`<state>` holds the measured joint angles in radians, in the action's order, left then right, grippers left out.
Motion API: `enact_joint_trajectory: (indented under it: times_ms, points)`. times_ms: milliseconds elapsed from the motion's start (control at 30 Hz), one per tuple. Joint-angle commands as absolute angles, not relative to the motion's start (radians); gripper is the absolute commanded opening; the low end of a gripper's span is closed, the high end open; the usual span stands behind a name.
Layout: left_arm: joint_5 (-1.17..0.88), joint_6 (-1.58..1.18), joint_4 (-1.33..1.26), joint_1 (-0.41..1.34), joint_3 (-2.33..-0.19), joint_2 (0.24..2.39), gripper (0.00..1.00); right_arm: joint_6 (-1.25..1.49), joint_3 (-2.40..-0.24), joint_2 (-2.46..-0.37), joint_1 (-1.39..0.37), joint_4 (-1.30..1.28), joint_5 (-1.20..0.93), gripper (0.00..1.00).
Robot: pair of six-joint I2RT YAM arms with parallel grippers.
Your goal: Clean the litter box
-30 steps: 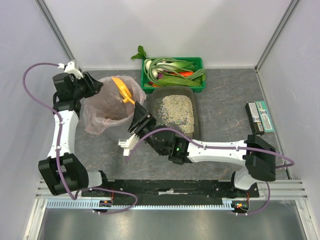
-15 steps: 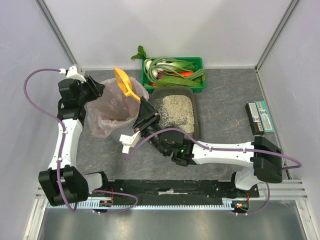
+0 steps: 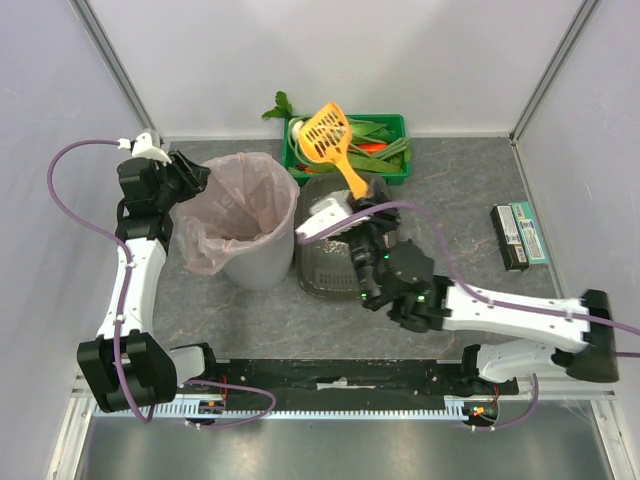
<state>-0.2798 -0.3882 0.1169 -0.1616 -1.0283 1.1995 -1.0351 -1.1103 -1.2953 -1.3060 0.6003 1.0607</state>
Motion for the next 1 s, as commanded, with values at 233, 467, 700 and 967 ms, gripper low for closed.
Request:
enact_joint_trajectory:
  times_ms: [233,467,700,967]
  points:
    - [-0.158,-0.333,0.189,-0.149,-1.06,1.154,0.94,0.076,-1.288,-1.134,-1.117,-0.496,1.079,0.0]
    - [-0.023,-0.233,0.198,-0.141,-1.057,1.103,0.95,0.233,-1.341,-1.229,-0.953,-0.696,0.732,0.0]
    - [-0.002,-0.192,0.196,-0.117,-1.057,1.051,0.95,0.336,-1.393,-1.296,-0.916,-0.794,0.546,0.0]
    - [0.074,-0.127,0.21,-0.095,-1.065,1.009,0.95,0.497,-1.594,-1.454,-0.916,-1.086,0.496,0.0]
